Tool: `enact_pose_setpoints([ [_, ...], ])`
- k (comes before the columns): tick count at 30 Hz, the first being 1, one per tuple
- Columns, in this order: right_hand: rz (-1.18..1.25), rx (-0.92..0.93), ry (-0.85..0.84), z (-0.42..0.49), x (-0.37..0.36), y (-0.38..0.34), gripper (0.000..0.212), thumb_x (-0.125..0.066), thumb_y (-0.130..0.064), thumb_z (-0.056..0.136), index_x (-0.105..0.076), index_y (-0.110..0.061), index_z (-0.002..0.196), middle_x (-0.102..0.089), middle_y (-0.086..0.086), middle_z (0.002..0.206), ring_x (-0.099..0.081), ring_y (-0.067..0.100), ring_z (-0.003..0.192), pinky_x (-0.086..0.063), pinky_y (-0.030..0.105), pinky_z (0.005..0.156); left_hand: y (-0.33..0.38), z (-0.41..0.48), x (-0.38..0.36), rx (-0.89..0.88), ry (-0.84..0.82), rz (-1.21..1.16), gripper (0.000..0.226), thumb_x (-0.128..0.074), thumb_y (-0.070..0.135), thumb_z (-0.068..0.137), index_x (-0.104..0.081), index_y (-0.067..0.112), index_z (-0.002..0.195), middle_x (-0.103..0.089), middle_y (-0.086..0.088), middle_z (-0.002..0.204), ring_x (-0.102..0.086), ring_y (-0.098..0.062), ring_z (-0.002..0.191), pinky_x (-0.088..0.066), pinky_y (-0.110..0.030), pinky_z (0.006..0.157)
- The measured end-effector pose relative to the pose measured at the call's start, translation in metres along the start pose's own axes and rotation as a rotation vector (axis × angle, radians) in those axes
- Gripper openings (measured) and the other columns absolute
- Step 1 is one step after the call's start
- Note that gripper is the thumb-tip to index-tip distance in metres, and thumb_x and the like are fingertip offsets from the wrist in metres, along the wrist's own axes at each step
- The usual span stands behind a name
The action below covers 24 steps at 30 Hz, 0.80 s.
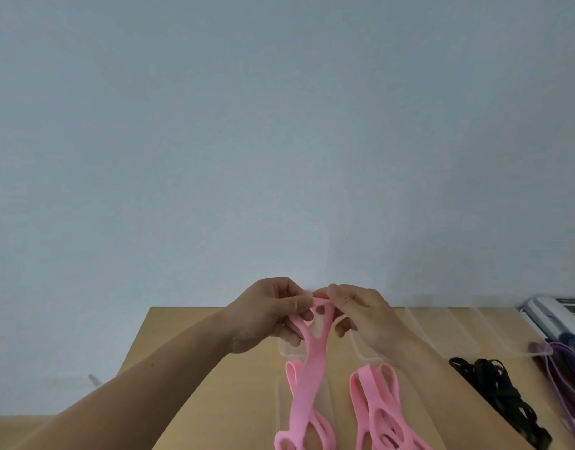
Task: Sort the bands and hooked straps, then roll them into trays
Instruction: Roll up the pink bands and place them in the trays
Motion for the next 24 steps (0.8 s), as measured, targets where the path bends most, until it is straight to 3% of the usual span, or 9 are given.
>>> enact_pose_setpoints([
  [3, -0.018, -0.043, -0.023, -0.001, 0.001, 0.002, 0.027, -0.056, -0.034, 0.098, -0.078, -0.026, 0.084, -0.073, 0.011, 0.083, -0.063, 0.022, 0.068, -0.051, 0.031, 0.061, 0.003, -0.002, -0.002, -0.075, 0.030, 0.116, 0.015, -0.068, 0.009, 0.093, -0.058, -0.001, 0.097, -0.068, -0.009, 0.084, -0.067, -0.025, 0.071, -0.056, -0.032, 0.063],
  [7, -0.102, -0.033, -0.016, -0.003, 0.004, 0.004, 0.009, -0.074, -0.023, 0.087, -0.073, -0.021, 0.079, -0.068, -0.001, 0.067, -0.056, 0.013, 0.053, -0.045, 0.023, 0.050, 0.001, -0.004, -0.003, -0.106, 0.070, 0.158, 0.012, -0.064, 0.000, 0.093, -0.056, -0.007, 0.099, -0.065, -0.014, 0.084, -0.066, -0.026, 0.069, -0.059, -0.040, 0.068],
  [12, -0.180, 0.095, 0.068, -0.006, -0.003, 0.002, 0.014, -0.079, -0.032, 0.080, -0.069, -0.023, 0.081, -0.060, -0.011, 0.058, -0.053, 0.008, 0.050, -0.043, 0.018, 0.049, -0.003, -0.008, -0.009, 0.088, 0.054, 0.088, 0.024, -0.071, 0.016, 0.089, -0.050, 0.006, 0.095, -0.071, -0.027, 0.102, -0.064, -0.034, 0.072, -0.057, -0.036, 0.063],
  [14, -0.209, 0.134, 0.091, -0.010, -0.005, 0.001, 0.012, -0.079, -0.034, 0.079, -0.070, -0.026, 0.082, -0.060, -0.014, 0.059, -0.055, 0.006, 0.051, -0.044, 0.017, 0.052, -0.005, -0.011, -0.009, 0.182, -0.008, 0.098, 0.021, -0.068, 0.019, 0.091, -0.054, 0.003, 0.097, -0.071, -0.028, 0.101, -0.065, -0.037, 0.075, -0.058, -0.036, 0.066],
  [18, -0.339, 0.261, 0.150, -0.015, -0.006, 0.001, 0.019, -0.074, -0.011, 0.086, -0.068, -0.030, 0.085, -0.063, -0.018, 0.073, -0.058, 0.003, 0.060, -0.049, 0.018, 0.057, -0.008, -0.016, -0.010, 0.253, -0.153, 0.024, 0.023, -0.062, 0.015, 0.091, -0.066, -0.002, 0.104, -0.068, -0.023, 0.091, -0.070, -0.035, 0.074, -0.058, -0.033, 0.064],
  [24, -0.528, 0.511, 0.223, -0.019, -0.009, -0.004, 0.018, -0.074, 0.000, 0.083, -0.069, -0.017, 0.088, -0.057, -0.018, 0.078, -0.057, 0.005, 0.069, -0.043, 0.010, 0.062, -0.007, -0.014, -0.010, 0.177, -0.102, -0.040, 0.020, -0.063, 0.009, 0.093, -0.068, -0.005, 0.106, -0.067, -0.012, 0.082, -0.063, -0.021, 0.064, -0.052, -0.028, 0.060],
])
Point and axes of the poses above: each hand's wrist, its own z-axis towards the middle knuckle, its own x-axis out of the back of the hand, y = z × x, the point moved 4 cm from there along z, towards the middle knuckle
